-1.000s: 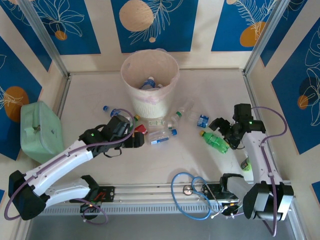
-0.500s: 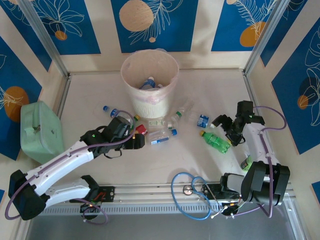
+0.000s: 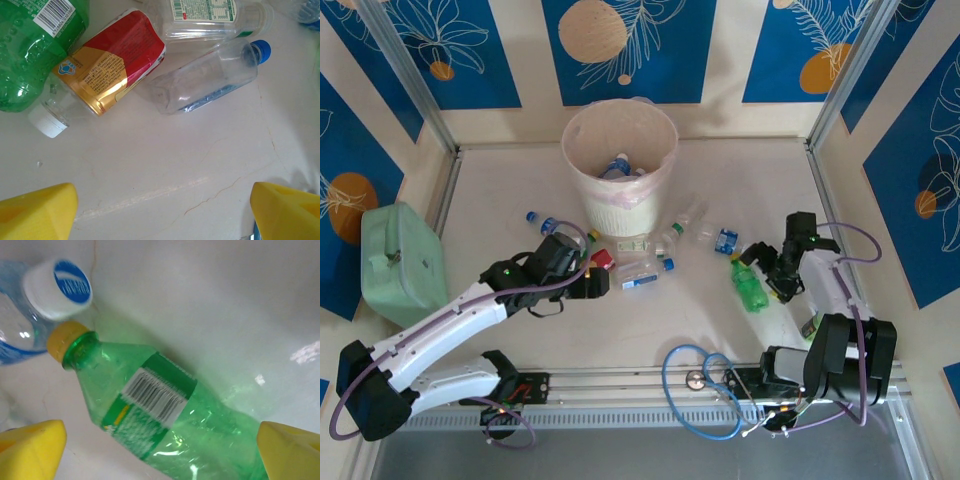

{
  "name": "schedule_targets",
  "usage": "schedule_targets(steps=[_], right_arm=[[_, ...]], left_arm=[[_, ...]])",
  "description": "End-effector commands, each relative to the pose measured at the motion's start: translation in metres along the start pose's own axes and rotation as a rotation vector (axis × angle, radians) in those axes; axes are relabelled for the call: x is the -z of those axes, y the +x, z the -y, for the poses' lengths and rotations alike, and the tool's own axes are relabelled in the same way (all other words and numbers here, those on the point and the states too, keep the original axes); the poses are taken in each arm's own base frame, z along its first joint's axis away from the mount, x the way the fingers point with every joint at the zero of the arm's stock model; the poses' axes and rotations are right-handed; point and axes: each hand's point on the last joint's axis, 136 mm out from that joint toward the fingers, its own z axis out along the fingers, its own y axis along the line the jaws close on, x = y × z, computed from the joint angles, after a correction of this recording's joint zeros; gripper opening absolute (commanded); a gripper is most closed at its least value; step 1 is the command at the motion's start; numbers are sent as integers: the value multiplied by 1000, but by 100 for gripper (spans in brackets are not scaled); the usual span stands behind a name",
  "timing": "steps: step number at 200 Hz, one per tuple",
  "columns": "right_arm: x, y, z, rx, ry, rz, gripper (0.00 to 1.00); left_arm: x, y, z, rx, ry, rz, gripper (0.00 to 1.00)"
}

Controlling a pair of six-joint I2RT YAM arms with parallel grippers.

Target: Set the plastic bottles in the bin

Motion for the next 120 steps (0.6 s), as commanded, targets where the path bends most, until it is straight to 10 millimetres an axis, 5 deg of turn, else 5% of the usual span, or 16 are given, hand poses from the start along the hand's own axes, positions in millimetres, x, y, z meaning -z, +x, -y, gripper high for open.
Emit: schedule_targets(steps=[1, 120], right_arm=[[0, 22, -6, 23, -24, -41, 98], [-30, 51, -2, 145, 171, -100, 86]], left_arm=[[3, -1, 0, 15, 13, 10, 89], [2, 1, -3, 14, 6, 11, 89]])
